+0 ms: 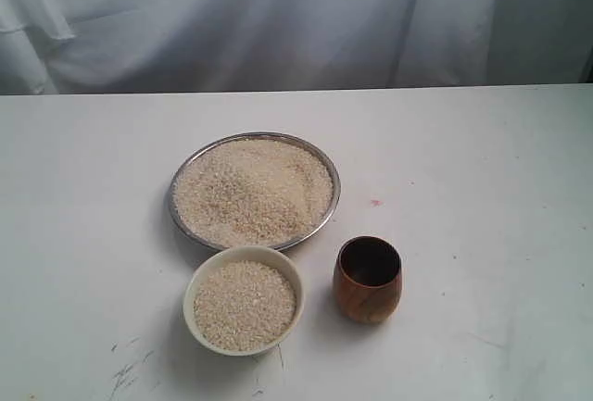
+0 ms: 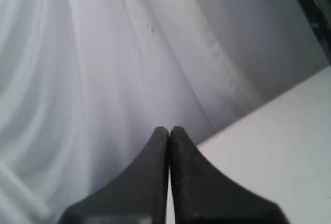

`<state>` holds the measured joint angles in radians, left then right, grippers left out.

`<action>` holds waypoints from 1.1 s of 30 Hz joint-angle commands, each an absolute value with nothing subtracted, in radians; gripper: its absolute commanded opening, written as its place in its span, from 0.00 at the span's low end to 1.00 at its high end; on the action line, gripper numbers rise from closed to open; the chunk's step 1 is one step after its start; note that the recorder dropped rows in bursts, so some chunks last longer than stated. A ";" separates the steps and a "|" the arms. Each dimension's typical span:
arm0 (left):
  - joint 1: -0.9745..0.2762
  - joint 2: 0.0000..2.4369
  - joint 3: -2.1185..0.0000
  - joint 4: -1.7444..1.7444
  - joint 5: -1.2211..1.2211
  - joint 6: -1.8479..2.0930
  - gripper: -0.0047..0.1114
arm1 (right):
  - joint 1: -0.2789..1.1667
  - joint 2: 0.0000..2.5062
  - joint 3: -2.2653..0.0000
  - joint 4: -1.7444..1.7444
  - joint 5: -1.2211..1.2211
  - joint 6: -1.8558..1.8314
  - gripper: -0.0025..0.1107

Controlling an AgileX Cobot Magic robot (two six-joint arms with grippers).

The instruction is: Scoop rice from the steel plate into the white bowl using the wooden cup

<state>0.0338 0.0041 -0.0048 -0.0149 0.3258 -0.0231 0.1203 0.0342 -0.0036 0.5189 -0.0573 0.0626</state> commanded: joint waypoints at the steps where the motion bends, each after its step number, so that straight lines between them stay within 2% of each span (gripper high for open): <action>1: 0.036 0.000 0.000 -0.016 0.319 -0.024 0.04 | 0.122 0.030 0.000 0.662 -0.299 0.084 0.02; 7: 0.036 0.000 0.000 -0.016 0.319 -0.024 0.04 | 0.122 0.030 0.000 0.652 -0.288 0.142 0.02; 11: 0.036 0.000 0.000 -0.016 0.319 -0.024 0.04 | 0.122 0.064 -0.030 0.497 -0.412 0.082 0.02; 14: 0.036 0.000 0.000 -0.016 0.319 -0.024 0.04 | 0.122 0.280 -0.238 0.320 -0.337 -0.049 0.02; 17: 0.036 0.000 0.000 -0.016 0.319 -0.024 0.04 | 0.122 0.535 -0.431 0.150 -0.372 -0.017 0.02; 20: 0.036 0.000 0.000 -0.016 0.319 -0.024 0.04 | 0.122 0.741 -0.570 -0.088 -0.397 0.178 0.02; 21: 0.036 0.000 0.000 -0.016 0.319 -0.024 0.04 | 0.122 0.811 -0.578 -0.263 -0.466 0.340 0.02; 23: 0.036 0.000 0.000 -0.016 0.319 -0.024 0.04 | 0.122 0.952 -0.552 -0.630 -0.632 0.589 0.02; 25: 0.036 0.000 0.000 -0.016 0.319 -0.024 0.04 | 0.122 1.091 -0.498 -0.836 -0.766 0.692 0.02; 30: 0.036 0.000 0.000 -0.016 0.319 -0.024 0.04 | 0.122 1.305 -0.317 -0.574 -1.058 0.414 0.02; 33: 0.036 0.000 0.000 -0.016 0.319 -0.024 0.04 | 0.122 1.381 -0.237 -0.501 -1.139 0.304 0.02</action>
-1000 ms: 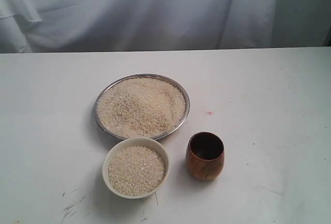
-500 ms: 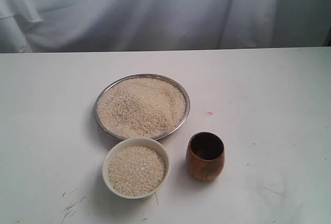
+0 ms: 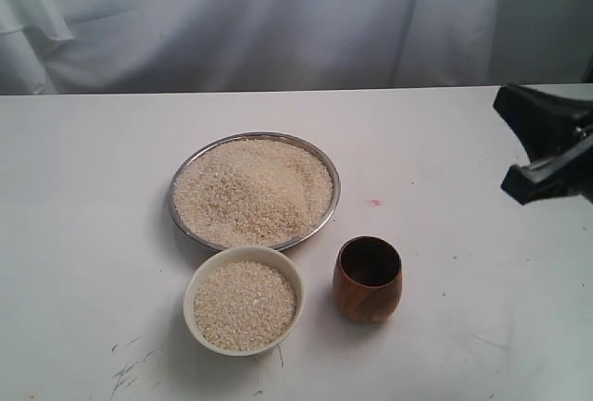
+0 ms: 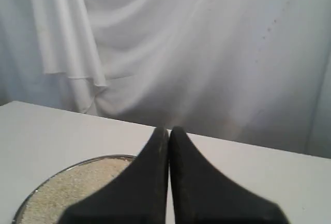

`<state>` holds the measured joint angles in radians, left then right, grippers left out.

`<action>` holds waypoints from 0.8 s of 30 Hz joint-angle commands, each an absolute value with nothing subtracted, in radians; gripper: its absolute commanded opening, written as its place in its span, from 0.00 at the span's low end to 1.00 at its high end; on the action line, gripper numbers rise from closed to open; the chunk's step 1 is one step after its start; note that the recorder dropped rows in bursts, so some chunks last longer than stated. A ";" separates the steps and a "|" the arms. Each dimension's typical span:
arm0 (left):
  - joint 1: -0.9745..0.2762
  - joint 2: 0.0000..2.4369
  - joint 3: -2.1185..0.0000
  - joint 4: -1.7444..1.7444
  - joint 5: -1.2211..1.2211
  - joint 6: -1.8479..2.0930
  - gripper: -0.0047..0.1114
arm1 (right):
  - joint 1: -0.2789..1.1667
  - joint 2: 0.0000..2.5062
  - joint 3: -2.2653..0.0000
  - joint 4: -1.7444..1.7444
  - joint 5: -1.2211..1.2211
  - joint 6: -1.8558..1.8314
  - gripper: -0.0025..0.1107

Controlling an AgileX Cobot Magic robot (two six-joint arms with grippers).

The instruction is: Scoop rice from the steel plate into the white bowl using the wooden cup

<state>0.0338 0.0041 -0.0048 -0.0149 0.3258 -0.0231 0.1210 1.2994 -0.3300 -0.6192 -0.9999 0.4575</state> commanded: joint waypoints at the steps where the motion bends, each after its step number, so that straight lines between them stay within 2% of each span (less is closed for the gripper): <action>1: 0.036 0.000 0.000 -0.016 0.319 -0.024 0.04 | 0.122 1.402 -0.220 -0.520 -1.147 0.292 0.02; 6: 0.036 0.000 0.000 -0.016 0.319 -0.024 0.04 | 0.122 1.481 -0.214 -0.692 -1.102 0.255 0.02; 8: 0.036 0.000 0.000 -0.016 0.319 -0.024 0.04 | 0.122 1.504 -0.219 -0.754 -1.064 0.253 0.05; 11: 0.036 0.000 0.000 -0.016 0.319 -0.024 0.04 | 0.122 1.518 -0.219 -0.824 -1.032 0.253 0.16; 18: 0.036 0.000 0.000 -0.016 0.319 -0.024 0.04 | 0.122 1.518 -0.219 -0.877 -1.013 0.247 0.64; 20: 0.036 0.000 0.000 -0.016 0.319 -0.024 0.04 | 0.122 1.518 -0.219 -0.879 -0.987 0.233 0.69; 24: 0.036 0.000 0.000 -0.016 0.319 -0.024 0.04 | 0.122 1.518 -0.219 -0.943 -0.953 0.233 0.70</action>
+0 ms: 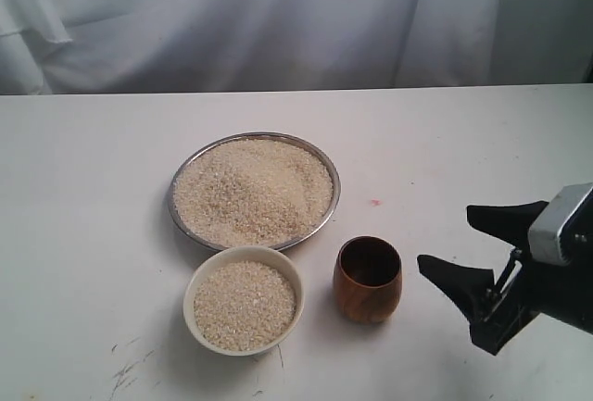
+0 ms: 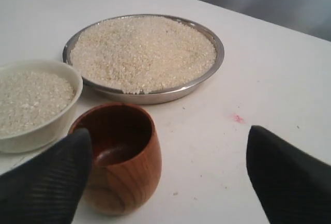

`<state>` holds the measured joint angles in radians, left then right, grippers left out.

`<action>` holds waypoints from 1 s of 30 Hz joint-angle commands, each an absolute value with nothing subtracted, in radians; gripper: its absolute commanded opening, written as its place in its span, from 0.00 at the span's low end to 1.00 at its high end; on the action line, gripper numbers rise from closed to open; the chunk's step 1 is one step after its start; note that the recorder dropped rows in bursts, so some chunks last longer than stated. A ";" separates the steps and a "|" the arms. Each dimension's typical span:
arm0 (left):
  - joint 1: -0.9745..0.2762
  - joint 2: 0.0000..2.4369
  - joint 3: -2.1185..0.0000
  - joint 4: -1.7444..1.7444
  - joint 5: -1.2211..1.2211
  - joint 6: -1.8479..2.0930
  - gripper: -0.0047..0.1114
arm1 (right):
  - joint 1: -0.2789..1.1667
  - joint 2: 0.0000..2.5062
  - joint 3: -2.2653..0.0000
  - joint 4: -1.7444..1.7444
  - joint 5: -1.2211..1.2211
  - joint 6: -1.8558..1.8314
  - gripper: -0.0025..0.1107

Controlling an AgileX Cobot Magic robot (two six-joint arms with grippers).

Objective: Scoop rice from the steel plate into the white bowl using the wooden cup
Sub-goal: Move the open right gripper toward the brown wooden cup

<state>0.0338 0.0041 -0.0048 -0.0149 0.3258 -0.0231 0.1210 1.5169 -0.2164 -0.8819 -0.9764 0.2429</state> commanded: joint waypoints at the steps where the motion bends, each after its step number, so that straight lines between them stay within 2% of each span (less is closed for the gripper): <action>1: 0.036 0.000 0.000 -0.016 0.319 -0.024 0.04 | 0.122 1.518 -0.219 -0.942 -0.953 0.244 0.70; 15: 0.036 0.000 0.000 -0.016 0.319 -0.024 0.04 | 0.122 1.518 -0.218 -1.091 -0.935 0.267 0.71; 19: 0.036 0.000 0.000 -0.016 0.319 -0.024 0.04 | 0.122 1.599 -0.218 -1.067 -0.965 0.248 0.71; 21: 0.036 0.000 0.000 -0.016 0.319 -0.024 0.04 | 0.122 1.667 -0.218 -1.053 -1.017 0.202 0.74; 27: 0.036 0.000 0.000 -0.016 0.319 -0.024 0.04 | 0.122 1.820 -0.240 -1.031 -1.092 0.124 0.91; 30: 0.036 0.000 0.000 -0.016 0.319 -0.024 0.04 | 0.122 1.853 -0.268 -1.031 -1.117 0.124 0.95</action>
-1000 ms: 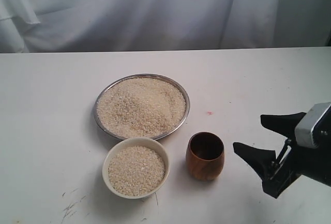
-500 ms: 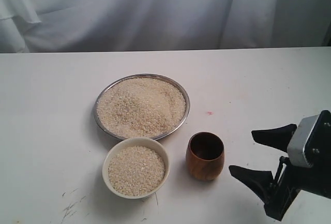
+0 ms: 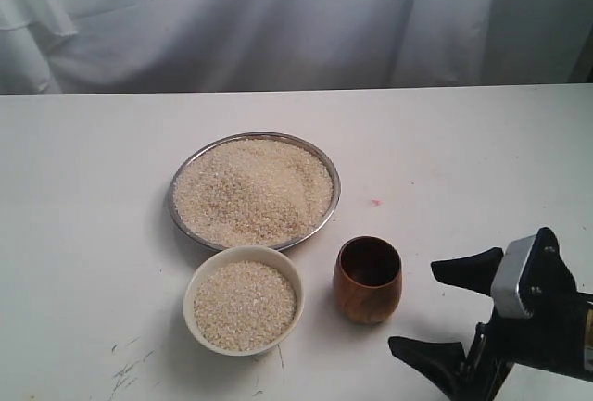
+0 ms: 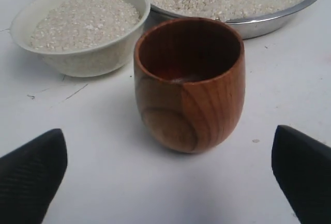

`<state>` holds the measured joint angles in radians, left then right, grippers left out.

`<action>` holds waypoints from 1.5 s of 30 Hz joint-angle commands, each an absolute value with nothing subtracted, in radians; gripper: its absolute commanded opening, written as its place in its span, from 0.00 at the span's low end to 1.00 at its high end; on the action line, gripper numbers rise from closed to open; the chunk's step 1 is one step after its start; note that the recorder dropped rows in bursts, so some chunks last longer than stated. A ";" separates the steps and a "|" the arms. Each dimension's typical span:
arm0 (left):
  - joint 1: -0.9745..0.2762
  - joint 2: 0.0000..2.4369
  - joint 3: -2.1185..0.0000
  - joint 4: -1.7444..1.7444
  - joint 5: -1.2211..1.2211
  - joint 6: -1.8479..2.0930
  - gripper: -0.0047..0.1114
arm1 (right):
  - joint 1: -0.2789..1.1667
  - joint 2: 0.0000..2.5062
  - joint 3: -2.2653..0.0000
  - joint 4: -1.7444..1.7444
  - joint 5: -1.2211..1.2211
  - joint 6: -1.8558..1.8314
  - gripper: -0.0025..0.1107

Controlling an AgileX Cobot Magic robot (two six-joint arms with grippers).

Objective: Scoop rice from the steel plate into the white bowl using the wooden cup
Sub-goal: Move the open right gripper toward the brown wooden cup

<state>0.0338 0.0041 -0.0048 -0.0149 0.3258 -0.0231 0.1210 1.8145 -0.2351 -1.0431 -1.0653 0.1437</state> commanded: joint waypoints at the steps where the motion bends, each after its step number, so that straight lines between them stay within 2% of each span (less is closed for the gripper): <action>1: 0.036 0.000 0.000 -0.016 0.319 -0.024 0.04 | 0.122 1.855 -0.278 -1.033 -1.123 0.124 0.95; 14: 0.036 0.000 0.000 -0.016 0.319 -0.024 0.04 | 0.148 1.877 -0.399 -1.178 -1.048 0.242 0.95; 22: 0.036 0.000 0.000 -0.016 0.319 -0.024 0.04 | 0.198 1.996 -0.477 -1.173 -1.054 0.248 0.95; 45: 0.036 0.000 0.000 -0.016 0.319 -0.024 0.04 | 0.243 2.026 -0.601 -1.235 -1.013 0.319 0.95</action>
